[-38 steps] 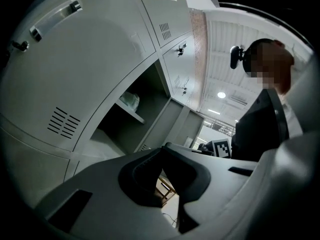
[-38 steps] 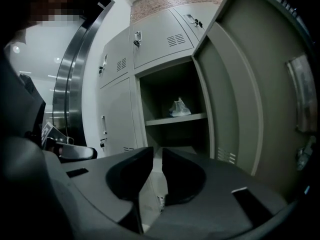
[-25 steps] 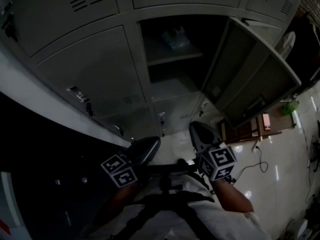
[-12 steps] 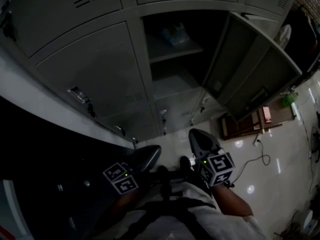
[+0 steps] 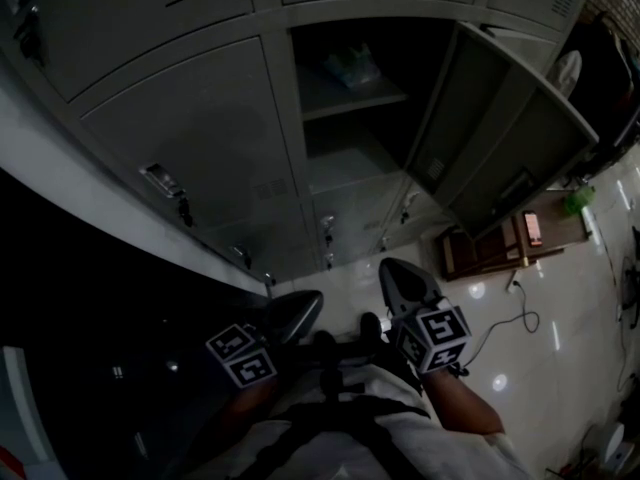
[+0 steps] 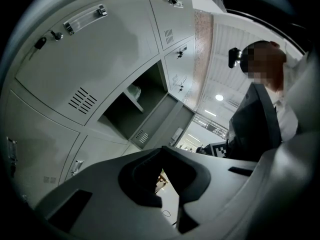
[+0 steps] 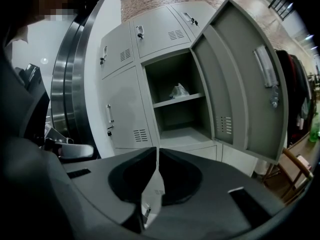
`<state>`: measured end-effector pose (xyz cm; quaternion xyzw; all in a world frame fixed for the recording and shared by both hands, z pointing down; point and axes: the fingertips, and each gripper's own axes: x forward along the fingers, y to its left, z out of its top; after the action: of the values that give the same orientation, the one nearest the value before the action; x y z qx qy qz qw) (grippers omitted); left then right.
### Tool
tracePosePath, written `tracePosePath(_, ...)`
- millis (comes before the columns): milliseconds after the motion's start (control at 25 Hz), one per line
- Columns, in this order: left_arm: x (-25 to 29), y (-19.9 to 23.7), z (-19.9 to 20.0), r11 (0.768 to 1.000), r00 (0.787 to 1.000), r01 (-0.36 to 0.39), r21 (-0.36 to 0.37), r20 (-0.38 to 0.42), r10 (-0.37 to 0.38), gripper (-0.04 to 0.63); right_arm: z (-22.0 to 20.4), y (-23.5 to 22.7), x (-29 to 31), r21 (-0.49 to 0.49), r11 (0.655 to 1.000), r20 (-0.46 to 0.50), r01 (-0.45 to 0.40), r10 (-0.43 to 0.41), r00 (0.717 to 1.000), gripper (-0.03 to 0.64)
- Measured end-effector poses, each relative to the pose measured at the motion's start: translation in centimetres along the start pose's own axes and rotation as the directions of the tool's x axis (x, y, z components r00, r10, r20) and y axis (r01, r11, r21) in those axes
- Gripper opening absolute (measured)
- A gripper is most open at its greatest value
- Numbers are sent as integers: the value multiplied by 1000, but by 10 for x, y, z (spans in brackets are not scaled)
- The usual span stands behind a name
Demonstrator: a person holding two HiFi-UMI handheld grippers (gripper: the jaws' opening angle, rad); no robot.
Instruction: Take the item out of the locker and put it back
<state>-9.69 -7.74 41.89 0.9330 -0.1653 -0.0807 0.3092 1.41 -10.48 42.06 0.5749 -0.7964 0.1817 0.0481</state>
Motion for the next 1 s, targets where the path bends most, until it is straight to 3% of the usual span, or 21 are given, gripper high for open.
tracePosePath(240, 13, -8, 3, 1000, 1000, -13, 23, 14, 13, 3, 7, -9, -4, -8, 999, 12, -33, 33, 999, 15)
tracePosePath(400, 26, -19, 2, 998, 997, -59, 38, 55, 57, 3, 3, -23, -12, -27, 996, -24, -83, 82, 996, 14)
tracePosePath(520, 37, -30, -4, 994, 991, -98, 38, 94, 95, 3, 14, -25, -25, -38, 989, 2, -146, 147, 989, 14)
tracePosePath(720, 56, -64, -31, 989, 980, -146, 33, 142, 140, 3, 4, -41, -64, -48, 974, -7, -223, 223, 975, 14)
tracePosePath(1000, 65, -105, -75, 981, 974, -191, 15, 131, 187, 3, -18, -62, -110, -19, 968, -30, -249, 249, 968, 14)
